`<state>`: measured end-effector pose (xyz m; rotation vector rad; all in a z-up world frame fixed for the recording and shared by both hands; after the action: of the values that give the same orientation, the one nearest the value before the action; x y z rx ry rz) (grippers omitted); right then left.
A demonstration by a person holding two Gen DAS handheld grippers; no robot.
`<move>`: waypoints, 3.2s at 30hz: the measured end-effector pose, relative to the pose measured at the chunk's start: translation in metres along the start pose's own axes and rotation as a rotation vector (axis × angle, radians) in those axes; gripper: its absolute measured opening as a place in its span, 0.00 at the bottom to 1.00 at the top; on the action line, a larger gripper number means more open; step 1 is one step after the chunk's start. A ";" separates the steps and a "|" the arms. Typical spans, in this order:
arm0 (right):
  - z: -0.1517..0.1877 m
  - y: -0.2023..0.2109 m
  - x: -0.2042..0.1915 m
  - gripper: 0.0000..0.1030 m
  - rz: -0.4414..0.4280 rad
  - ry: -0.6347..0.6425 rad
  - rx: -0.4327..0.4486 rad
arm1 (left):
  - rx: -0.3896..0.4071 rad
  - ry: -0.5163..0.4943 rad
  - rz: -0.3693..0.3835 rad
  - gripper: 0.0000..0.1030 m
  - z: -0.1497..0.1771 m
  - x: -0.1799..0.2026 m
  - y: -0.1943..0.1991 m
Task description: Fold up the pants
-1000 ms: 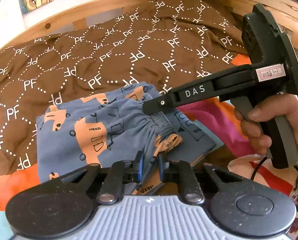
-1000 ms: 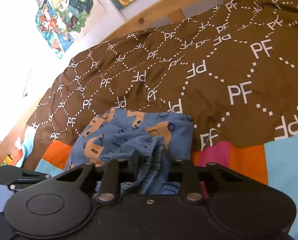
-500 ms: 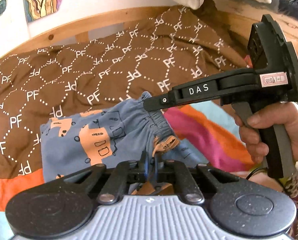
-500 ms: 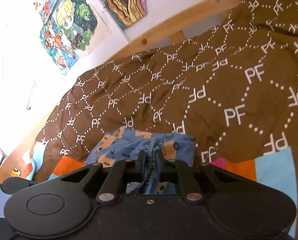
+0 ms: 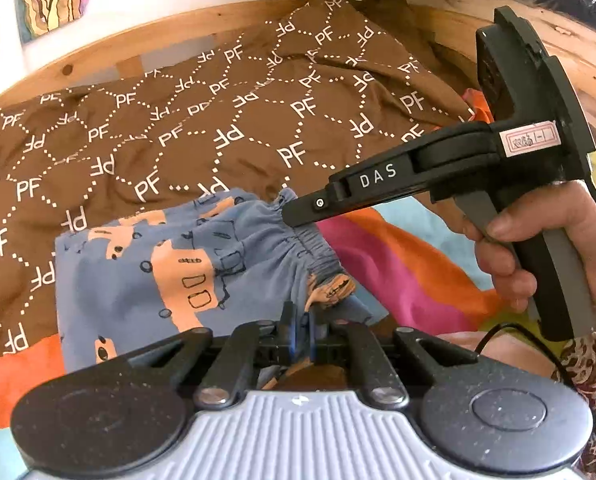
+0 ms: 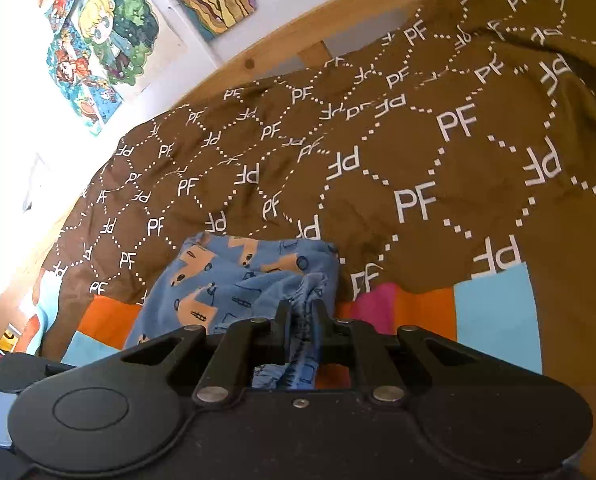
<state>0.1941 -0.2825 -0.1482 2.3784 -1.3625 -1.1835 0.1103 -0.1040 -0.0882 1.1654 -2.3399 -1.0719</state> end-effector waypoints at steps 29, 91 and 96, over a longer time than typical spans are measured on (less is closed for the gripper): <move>0.032 0.013 -0.037 0.99 0.187 0.575 0.034 | 0.007 0.418 -0.360 0.69 0.048 -0.121 0.016; 0.028 0.005 -0.045 0.99 0.050 0.343 -0.137 | -0.007 0.489 -0.308 1.00 0.074 -0.123 0.045; 0.026 0.007 -0.039 0.99 0.038 0.304 -0.127 | 0.044 0.469 -0.209 1.00 0.065 -0.122 0.047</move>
<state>0.1609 -0.2497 -0.1404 2.3153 -1.1915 -0.8277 0.1236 0.0419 -0.0907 1.5143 -1.9177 -0.7087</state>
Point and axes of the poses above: each gripper's, at about its wrist camera, not at the fingertips, and y roughly against the way its jaws point, x to its right, z to its underside, the point moved 4 cm from there along -y, roughly the way its jaws point, and after that the axes turned 1 degree about z, right-handed, at the moved point
